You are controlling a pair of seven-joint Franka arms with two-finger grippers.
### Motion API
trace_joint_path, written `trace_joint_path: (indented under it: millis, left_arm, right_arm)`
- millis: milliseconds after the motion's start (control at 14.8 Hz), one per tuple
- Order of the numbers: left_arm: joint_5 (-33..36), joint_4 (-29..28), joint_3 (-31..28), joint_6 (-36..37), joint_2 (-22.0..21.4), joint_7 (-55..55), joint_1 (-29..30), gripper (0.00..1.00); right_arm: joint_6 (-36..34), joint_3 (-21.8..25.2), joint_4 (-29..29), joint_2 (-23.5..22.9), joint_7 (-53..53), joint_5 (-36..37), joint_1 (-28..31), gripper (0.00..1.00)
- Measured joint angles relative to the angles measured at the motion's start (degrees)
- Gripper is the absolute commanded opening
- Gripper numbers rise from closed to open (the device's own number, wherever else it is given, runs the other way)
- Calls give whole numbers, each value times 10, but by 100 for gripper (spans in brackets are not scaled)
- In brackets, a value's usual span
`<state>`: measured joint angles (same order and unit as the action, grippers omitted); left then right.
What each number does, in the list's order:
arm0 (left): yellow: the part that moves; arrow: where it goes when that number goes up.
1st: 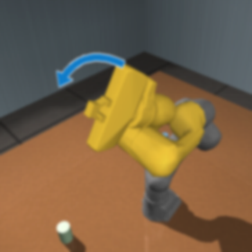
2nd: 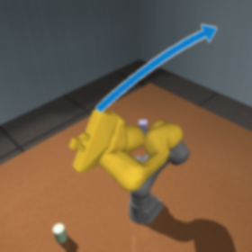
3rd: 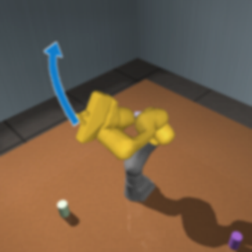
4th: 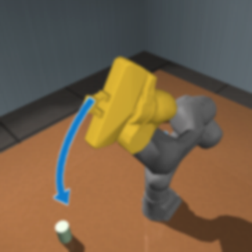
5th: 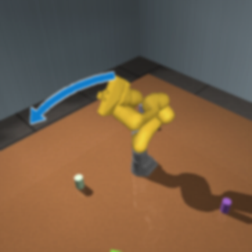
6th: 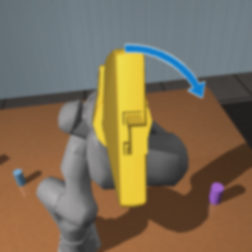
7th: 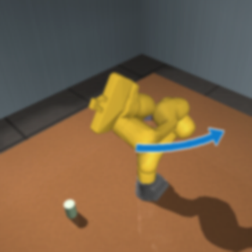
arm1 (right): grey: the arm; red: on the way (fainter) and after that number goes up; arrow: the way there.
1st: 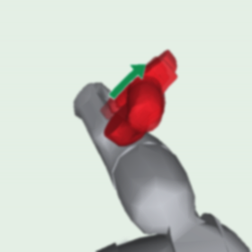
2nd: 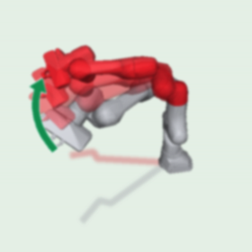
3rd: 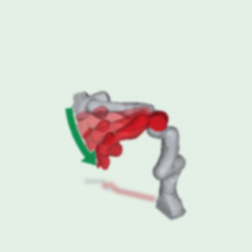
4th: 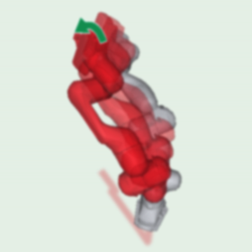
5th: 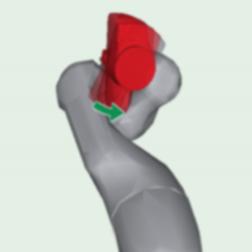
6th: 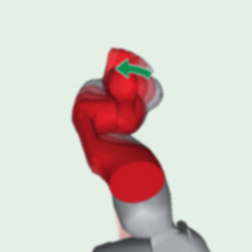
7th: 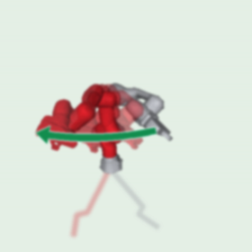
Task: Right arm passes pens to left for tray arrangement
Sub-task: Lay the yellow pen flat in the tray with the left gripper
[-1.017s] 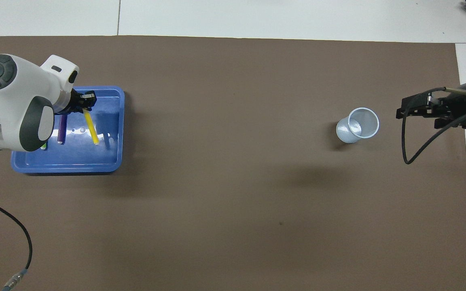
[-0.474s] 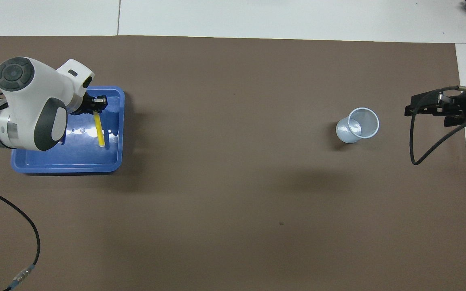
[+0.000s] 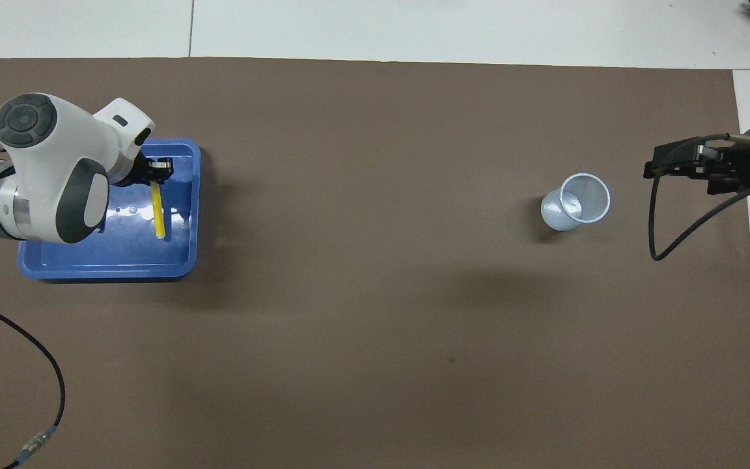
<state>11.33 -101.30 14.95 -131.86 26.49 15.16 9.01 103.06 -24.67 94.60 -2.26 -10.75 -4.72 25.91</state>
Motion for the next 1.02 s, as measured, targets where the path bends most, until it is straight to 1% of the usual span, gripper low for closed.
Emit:
trace_joint_path:
  millis: [203, 271, 339, 407, 542, 610, 746, 1017]
  left_arm:
    - [0, -16, 0, -28, 1, 0, 0, 1]
    - [0, -19, 0, -32, 1, 0, 0, 5]
    - [0, -19, 0, -34, 1, 0, 0, 18]
    - [0, -19, 0, -34, 1, 0, 1, 40]
    - [0, -20, 0, -34, 1, -1, 2, 75]
    - [0, -20, 0, -34, 1, -1, 3, 100]
    - [0, -20, 0, -35, 1, -1, 3, 100]
    - [0, -11, 0, -25, 1, -1, 3, 100]
  right_arm:
    - [0, 3, 0, 0, 0, 0, 0, 100]
    - [0, 3, 0, 0, 0, 0, 0, 100]
    - [0, 3, 0, 0, 0, 0, 0, 100]
    - [0, 4, 0, 0, 0, 0, 1, 100]
    - [0, 4, 0, 0, 0, 0, 8, 100]
    - [-1, 5, 0, 1, 0, 0, 12, 100]
    - [-10, 11, -1, 3, 0, 0, 16, 100]
    - [-44, 38, -7, 18, 22, -1, 16, 100]
